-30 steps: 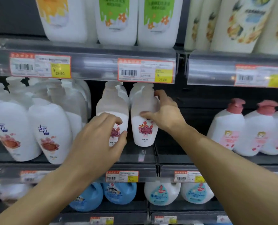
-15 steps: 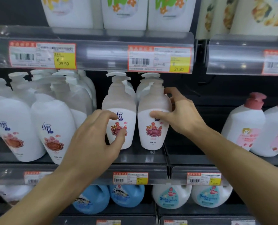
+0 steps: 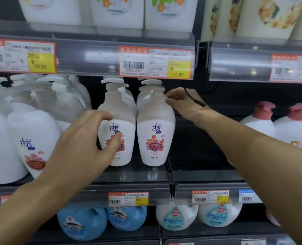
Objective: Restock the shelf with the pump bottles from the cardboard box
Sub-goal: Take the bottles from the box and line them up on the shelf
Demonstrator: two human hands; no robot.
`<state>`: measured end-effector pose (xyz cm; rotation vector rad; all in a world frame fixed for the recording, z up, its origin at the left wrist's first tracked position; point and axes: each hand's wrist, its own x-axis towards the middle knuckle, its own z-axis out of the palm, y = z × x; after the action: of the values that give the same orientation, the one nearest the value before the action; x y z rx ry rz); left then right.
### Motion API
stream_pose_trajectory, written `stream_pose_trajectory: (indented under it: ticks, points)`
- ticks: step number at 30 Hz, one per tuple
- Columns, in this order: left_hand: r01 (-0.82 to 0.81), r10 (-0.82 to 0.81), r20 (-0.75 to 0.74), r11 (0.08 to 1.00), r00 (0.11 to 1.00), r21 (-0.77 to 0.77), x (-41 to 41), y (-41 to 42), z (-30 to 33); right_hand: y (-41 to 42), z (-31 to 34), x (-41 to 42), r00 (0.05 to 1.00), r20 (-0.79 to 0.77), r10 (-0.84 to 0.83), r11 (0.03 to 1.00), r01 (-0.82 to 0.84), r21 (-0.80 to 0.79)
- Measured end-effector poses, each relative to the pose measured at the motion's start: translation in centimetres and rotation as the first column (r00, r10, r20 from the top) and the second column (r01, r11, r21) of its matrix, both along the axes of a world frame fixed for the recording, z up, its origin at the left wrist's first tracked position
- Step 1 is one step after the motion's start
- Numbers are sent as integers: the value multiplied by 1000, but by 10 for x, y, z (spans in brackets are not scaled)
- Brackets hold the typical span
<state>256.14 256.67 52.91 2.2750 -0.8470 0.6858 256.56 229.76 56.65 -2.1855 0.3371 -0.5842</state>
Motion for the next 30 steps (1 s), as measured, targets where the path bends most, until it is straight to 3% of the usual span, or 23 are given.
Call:
stream_pose_trajectory:
  ticks: [4, 13, 19, 28, 30]
  points:
    - [-17, 15, 37, 999, 999, 45, 5, -10, 2, -7, 1, 7, 994, -66, 86, 995, -90, -53]
    - [-93, 56, 127, 946, 990, 310, 10, -7, -9, -12, -8, 14, 989, -83, 120, 973, -134, -190]
    - [-91, 47, 145, 946, 988, 312, 11, -6, -13, -19, -5, 13, 972, -91, 214, 954, -228, -193]
    - [-85, 22, 183, 935, 983, 345, 16, -2, -14, -24, -8, 14, 972, -88, 216, 956, -229, -183]
    - [-94, 29, 184, 929, 982, 358, 18, -1, -12, -26, -8, 10, 970, -37, 239, 963, -242, -121]
